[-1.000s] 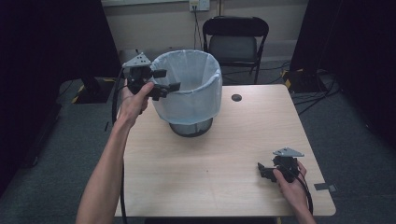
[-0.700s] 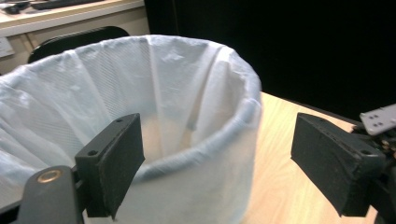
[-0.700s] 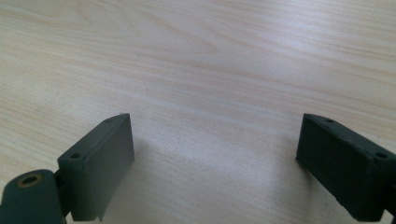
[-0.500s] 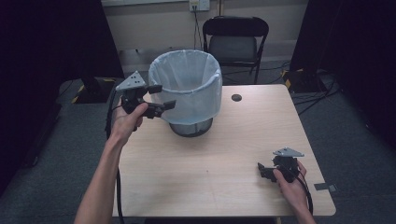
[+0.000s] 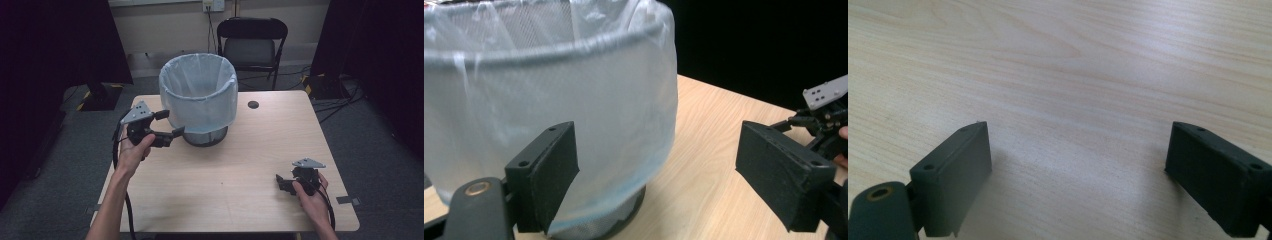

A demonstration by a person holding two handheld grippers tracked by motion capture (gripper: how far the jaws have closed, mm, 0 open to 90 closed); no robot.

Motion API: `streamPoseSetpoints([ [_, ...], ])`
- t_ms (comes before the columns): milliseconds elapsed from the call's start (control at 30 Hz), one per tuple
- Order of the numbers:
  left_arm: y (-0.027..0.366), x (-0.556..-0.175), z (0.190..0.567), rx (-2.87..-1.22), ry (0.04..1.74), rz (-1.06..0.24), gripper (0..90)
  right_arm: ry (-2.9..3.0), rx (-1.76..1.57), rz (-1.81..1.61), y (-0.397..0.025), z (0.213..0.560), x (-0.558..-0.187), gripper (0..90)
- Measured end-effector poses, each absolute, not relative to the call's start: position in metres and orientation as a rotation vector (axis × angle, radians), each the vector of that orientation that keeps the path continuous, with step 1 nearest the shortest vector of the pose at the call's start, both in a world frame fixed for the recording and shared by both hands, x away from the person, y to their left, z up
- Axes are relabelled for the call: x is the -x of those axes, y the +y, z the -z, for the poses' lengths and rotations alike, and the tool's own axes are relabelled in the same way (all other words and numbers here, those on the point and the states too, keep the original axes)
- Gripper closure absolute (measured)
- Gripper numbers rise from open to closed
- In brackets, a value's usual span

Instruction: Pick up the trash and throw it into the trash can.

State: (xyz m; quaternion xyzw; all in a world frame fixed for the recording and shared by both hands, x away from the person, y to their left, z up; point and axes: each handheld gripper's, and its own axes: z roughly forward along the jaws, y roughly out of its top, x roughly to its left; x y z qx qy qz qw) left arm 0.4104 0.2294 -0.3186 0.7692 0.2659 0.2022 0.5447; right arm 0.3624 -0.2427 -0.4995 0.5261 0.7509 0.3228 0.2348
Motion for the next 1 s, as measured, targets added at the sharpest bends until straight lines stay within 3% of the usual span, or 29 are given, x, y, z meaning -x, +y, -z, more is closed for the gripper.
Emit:
streamPoseSetpoints([
  [733, 0.255, -0.361, 0.389, -1.884, 0.747, -0.49, 16.0, 2.06, -1.444, -0.885, -0.243, 0.5, -0.362, 10.1],
  [1000, 0.271, -0.346, 0.425, -1.979, 0.824, -0.477, 16.0, 2.06, -1.445, -0.886, -0.243, 0.5, -0.362, 10.2],
])
